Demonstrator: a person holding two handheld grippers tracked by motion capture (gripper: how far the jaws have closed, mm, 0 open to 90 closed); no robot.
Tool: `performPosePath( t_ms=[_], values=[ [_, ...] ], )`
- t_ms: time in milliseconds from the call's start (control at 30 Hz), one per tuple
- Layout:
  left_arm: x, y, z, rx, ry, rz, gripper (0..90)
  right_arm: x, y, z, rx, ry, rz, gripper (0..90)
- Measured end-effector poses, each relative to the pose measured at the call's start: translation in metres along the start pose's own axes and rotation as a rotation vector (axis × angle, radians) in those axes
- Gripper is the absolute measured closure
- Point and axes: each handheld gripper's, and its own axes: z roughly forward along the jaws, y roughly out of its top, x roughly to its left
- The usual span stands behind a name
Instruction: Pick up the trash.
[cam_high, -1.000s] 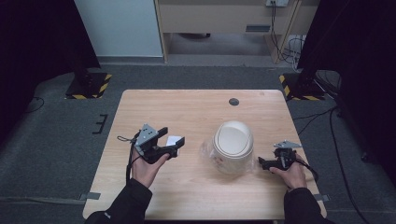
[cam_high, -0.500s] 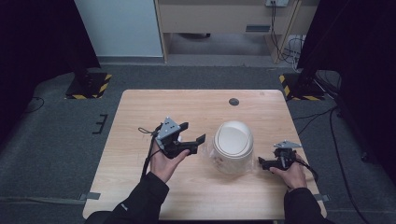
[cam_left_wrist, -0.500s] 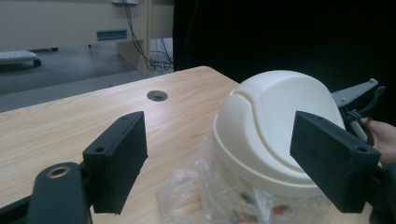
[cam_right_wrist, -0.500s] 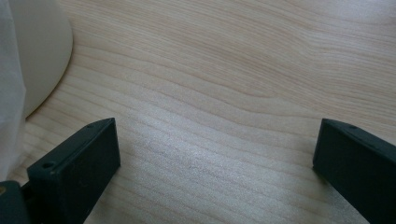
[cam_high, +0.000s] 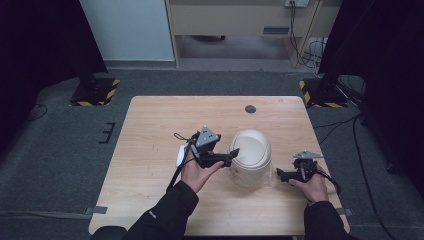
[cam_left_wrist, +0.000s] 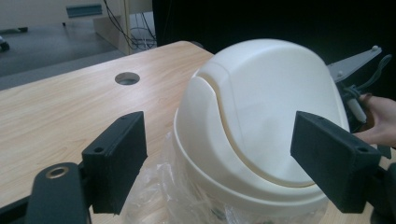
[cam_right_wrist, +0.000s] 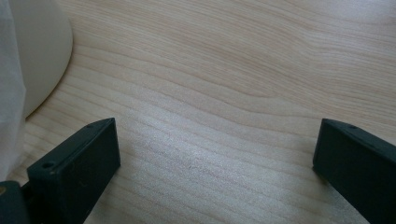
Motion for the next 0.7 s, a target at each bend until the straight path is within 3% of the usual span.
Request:
performPosePath(
  t_ms=[700],
  values=[
    [-0.001,-0.006,0.032,0.104,0.021,-0.004,15.2,0.0,0.0,0.0,0.0,0.0,0.0,0.8]
  ],
)
